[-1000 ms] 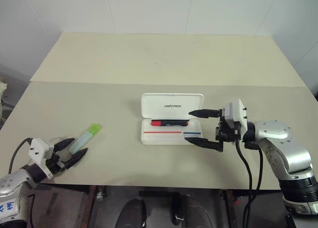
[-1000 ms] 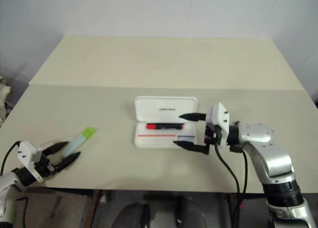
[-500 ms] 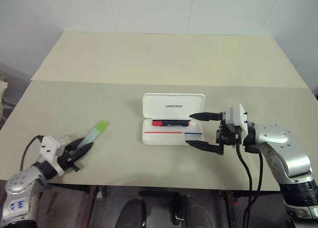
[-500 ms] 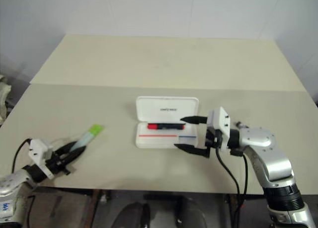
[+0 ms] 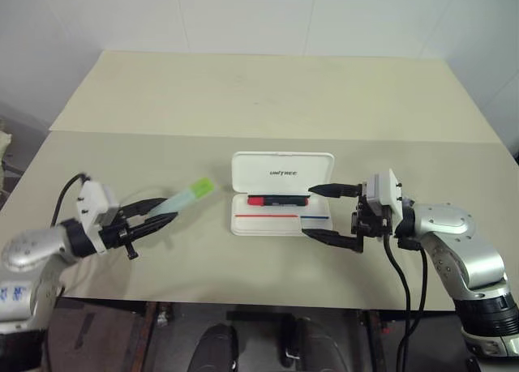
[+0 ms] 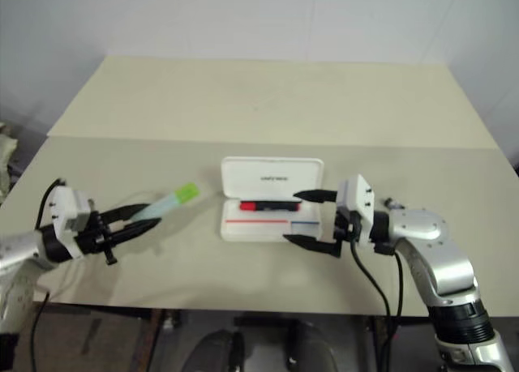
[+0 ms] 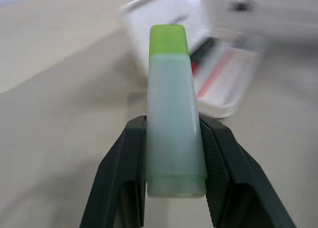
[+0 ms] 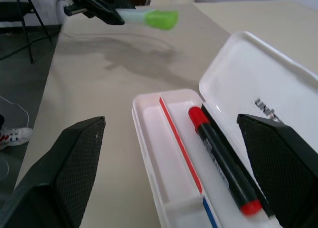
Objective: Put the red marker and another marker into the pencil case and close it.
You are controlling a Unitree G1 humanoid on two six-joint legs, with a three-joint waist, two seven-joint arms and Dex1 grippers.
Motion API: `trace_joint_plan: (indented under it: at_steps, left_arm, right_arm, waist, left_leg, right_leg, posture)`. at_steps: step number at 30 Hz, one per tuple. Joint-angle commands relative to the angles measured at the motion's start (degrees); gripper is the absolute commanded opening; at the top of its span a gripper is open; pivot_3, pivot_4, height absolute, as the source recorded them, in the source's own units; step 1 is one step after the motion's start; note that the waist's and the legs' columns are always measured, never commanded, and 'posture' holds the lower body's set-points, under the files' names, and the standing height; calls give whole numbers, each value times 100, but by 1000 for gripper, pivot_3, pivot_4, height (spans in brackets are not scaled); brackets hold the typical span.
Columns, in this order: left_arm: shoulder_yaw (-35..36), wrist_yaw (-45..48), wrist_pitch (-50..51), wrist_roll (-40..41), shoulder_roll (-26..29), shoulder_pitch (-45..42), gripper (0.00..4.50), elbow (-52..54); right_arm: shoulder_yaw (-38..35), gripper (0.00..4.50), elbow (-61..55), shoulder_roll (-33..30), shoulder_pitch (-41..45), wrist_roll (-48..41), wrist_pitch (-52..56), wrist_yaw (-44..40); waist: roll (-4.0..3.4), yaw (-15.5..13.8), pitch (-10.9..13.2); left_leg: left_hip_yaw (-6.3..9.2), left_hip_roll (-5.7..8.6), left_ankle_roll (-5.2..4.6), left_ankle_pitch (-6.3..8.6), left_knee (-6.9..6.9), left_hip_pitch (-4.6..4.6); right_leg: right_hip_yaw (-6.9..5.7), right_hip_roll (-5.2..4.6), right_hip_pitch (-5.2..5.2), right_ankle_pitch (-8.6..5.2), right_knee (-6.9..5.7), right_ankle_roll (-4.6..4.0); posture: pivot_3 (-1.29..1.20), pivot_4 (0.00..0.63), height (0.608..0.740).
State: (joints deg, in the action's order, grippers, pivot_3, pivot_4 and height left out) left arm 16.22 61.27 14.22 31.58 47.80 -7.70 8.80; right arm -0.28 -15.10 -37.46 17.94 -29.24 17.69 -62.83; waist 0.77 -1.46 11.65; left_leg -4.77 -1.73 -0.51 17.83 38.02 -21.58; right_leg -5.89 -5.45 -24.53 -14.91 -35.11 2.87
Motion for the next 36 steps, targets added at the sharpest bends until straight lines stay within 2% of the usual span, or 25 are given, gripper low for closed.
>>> trace_joint_plan:
  at_steps: [1, 7, 14, 26, 36]
  left_arm:
    - [-461, 421, 366, 204, 146, -555, 1034, 173]
    - [-1283, 817, 401, -146, -43, -1405, 1034, -168]
    - [-2270, 1034, -480, -1107, -820, -2194, 1034, -1464]
    - [-2790, 804, -1339, -1952, -1897, -2846, 1034, -2754]
    - [-2835, 803, -1560, -2155, -2116, -2902, 1034, -3179]
  right_arm:
    - [-130, 4500, -453, -3, -45, -90, 99, 248]
    - [-239, 4500, -832, -24, -242, -100, 286, 673]
    - [-807, 4500, -1413, -335, -831, -215, 529, 1018]
    - [-1383, 4500, -1898, -686, -1667, -472, 657, 1053]
    - [-1435, 4500, -2125, -664, -1815, -605, 683, 1280]
  waist:
    - [0, 11, 0]
    - [1, 37, 1]
    - [3, -4, 2]
    - [10, -1, 4]
    - [11, 3, 4]
  left_leg:
    - [-4, 0, -3, 0, 0, 0]
    - [-23, -4, -3, 0, -2, -5]
    - [-45, -1, -16, 2, 12, 4]
    - [-49, 2, -29, 5, 22, 4]
    - [-48, 2, -31, 4, 26, 5]
  right_leg:
    - [2, 0, 0, 2, 2, 3]
    - [-3, 13, -6, 4, 6, 8]
    - [-5, 17, -5, 12, 0, 24]
    - [0, 15, -2, 17, -2, 32]
    - [2, 12, -1, 19, -3, 36]
  posture:
    - [0, 150, 740]
    - [0, 150, 740]
    - [0, 150, 740]
    - [0, 150, 740]
    - [0, 150, 740]
